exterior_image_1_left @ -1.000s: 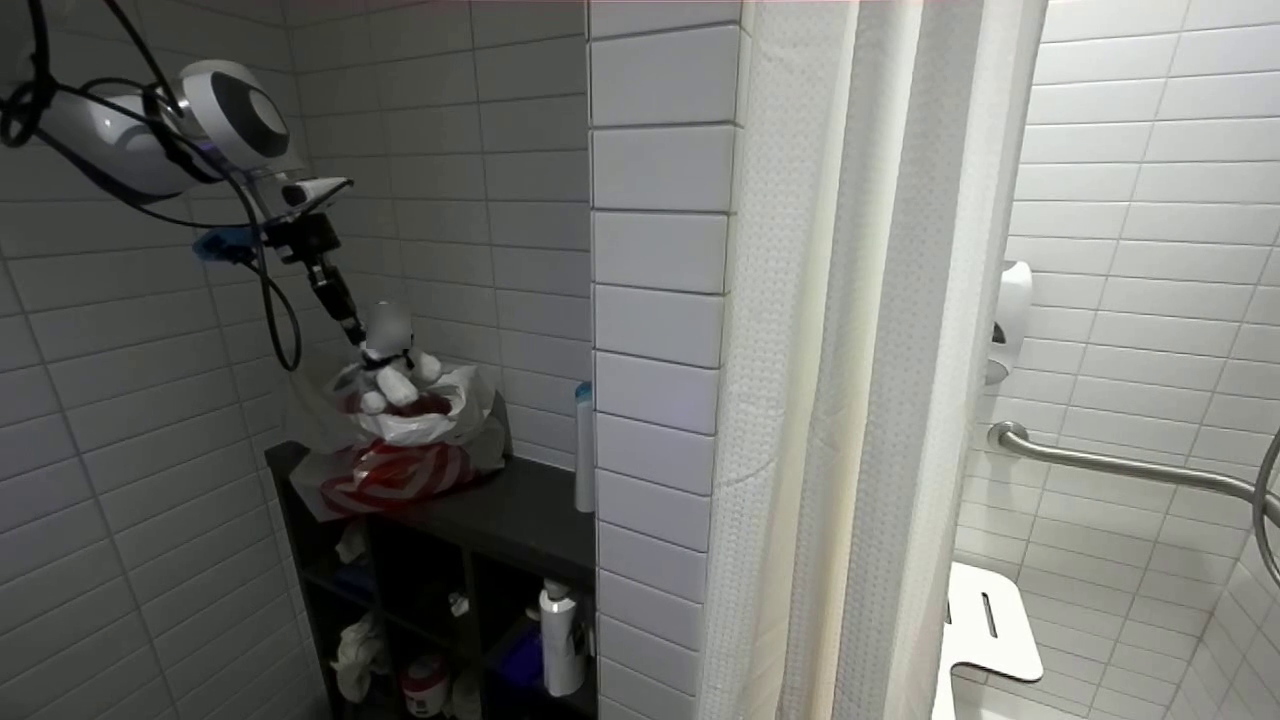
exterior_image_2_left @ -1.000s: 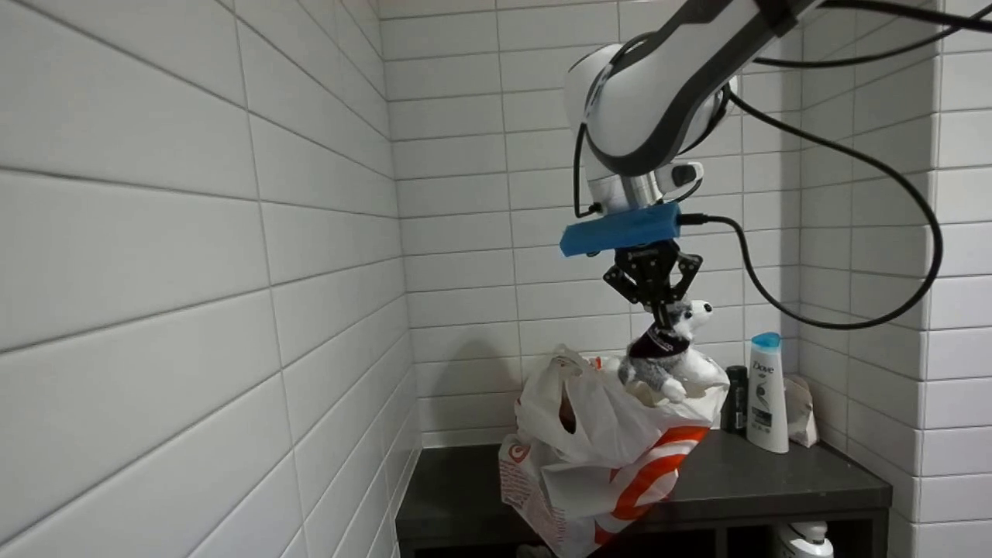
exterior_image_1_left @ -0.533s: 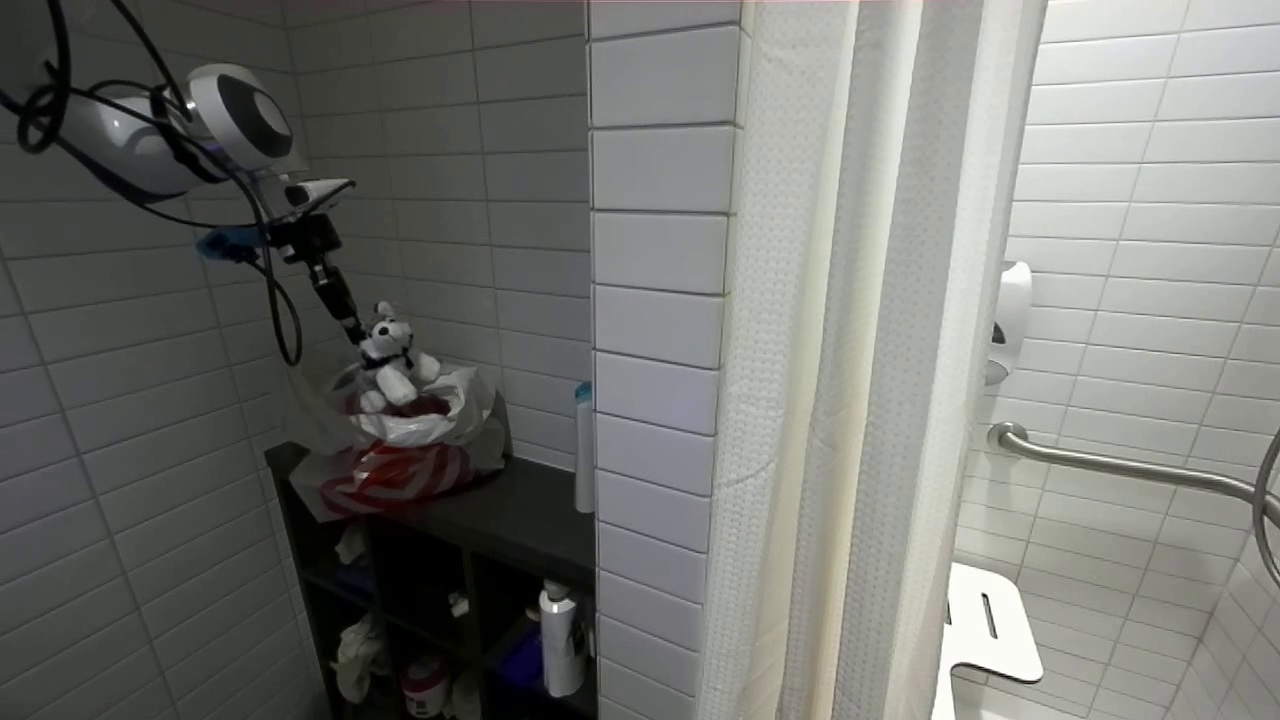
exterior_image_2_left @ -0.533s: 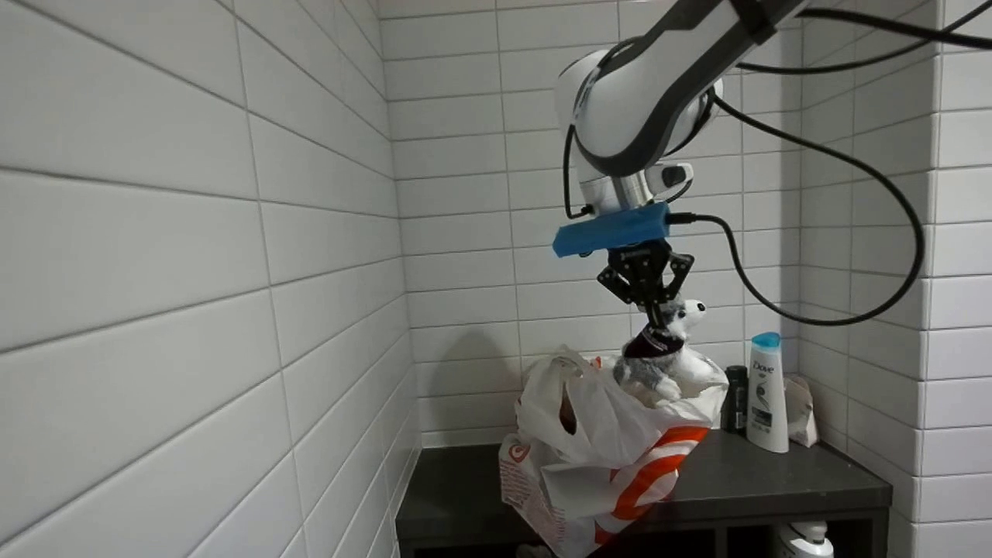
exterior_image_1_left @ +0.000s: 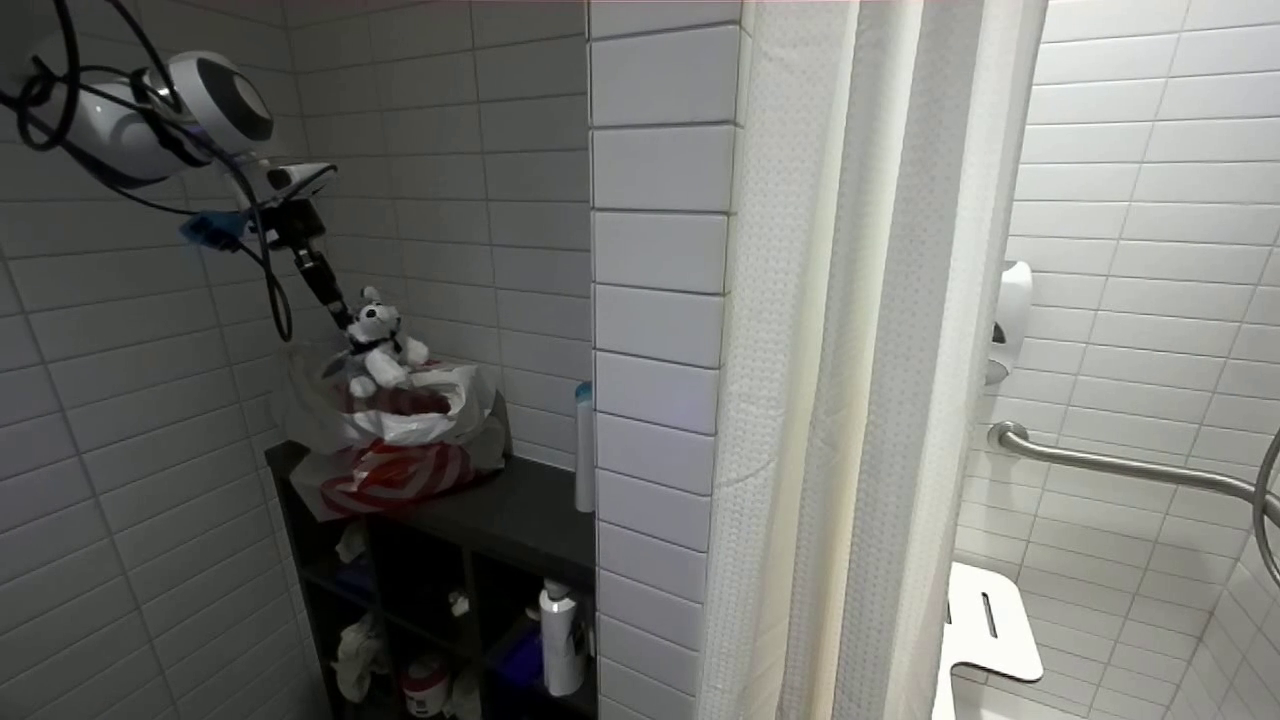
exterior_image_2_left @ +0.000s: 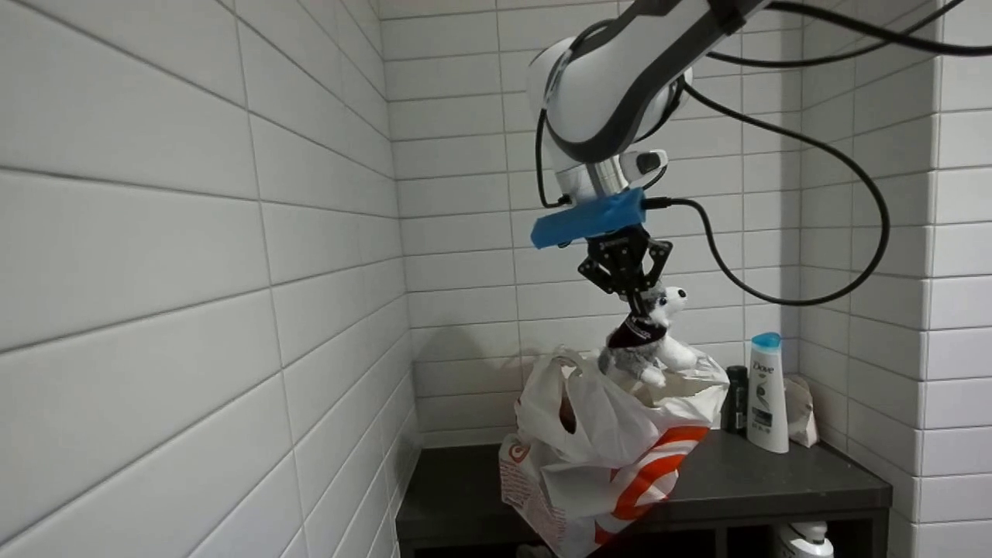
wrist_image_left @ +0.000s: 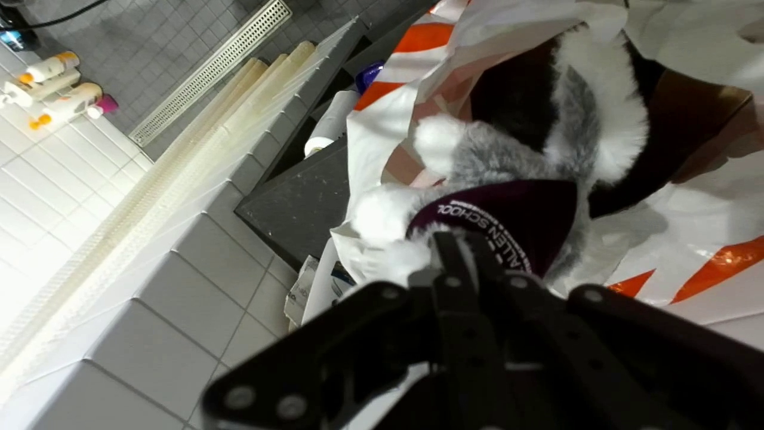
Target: Put the dog plush toy in the plastic bag.
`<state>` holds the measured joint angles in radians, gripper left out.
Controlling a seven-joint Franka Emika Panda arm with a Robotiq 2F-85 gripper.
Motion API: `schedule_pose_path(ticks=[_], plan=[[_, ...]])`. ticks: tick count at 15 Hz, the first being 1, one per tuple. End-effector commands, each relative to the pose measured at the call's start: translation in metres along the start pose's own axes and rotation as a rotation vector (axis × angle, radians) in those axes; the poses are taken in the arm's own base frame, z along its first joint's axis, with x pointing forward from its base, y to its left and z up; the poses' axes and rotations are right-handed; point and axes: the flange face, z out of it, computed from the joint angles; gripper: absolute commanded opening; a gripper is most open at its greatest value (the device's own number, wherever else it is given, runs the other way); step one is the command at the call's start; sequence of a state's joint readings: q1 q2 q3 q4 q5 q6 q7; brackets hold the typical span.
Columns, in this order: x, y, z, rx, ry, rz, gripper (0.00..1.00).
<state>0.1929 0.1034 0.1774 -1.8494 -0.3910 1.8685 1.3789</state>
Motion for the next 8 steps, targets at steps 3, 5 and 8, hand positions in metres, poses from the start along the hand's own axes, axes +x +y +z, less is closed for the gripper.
schedule_pose_path(ticks=[3,5,8], plan=[[0.004,-0.018,0.013,-0.059,-0.003,-0.013,0.02],[0.003,-0.023,0.02,-0.073,-0.011,-0.018,0.02],[0.0,-0.03,0.026,-0.086,-0.019,-0.028,0.02]])
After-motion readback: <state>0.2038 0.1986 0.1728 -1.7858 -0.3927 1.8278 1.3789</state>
